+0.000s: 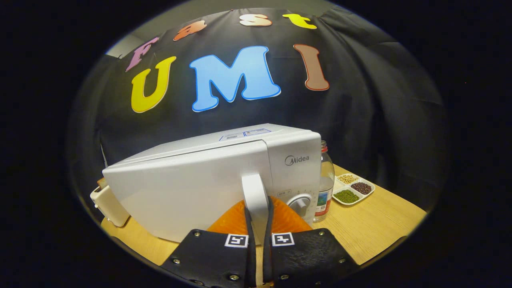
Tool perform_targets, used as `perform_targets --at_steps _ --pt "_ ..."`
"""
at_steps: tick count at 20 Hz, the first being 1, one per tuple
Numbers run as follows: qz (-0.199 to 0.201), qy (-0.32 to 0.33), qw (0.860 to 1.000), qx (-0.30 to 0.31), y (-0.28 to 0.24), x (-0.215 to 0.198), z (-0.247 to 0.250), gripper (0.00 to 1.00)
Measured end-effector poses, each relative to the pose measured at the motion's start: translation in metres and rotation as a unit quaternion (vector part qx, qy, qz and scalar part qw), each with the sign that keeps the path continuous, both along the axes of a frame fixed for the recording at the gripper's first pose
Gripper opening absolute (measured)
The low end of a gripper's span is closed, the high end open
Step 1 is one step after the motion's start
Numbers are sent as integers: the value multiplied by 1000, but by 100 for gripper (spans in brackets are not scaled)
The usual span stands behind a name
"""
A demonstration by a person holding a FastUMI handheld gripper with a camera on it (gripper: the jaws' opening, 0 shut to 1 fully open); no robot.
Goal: Open the microwave, put the food inside, and close the microwave door.
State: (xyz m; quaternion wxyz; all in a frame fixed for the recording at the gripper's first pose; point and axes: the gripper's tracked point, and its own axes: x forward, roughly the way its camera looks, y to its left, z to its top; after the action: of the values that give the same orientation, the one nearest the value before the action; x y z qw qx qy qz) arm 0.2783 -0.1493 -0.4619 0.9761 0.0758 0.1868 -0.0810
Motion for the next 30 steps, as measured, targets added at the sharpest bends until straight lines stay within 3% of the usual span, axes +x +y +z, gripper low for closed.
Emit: perform_targets --at_steps 2,4,7,8,11,20,30 --pt "28 5 1000 -12 2 -6 -2 7" --pt "12 23 999 27 7 -29 0 7" --pt "5 23 997 -78 26 -84 15 7" --pt "10 8 996 -87 36 -101 19 7" --pt "38 -32 997 -61 67 -142 27 7" --pt "91 -53 994 -21 167 -218 40 6" --pt "114 -95 989 1 282 -252 48 6"
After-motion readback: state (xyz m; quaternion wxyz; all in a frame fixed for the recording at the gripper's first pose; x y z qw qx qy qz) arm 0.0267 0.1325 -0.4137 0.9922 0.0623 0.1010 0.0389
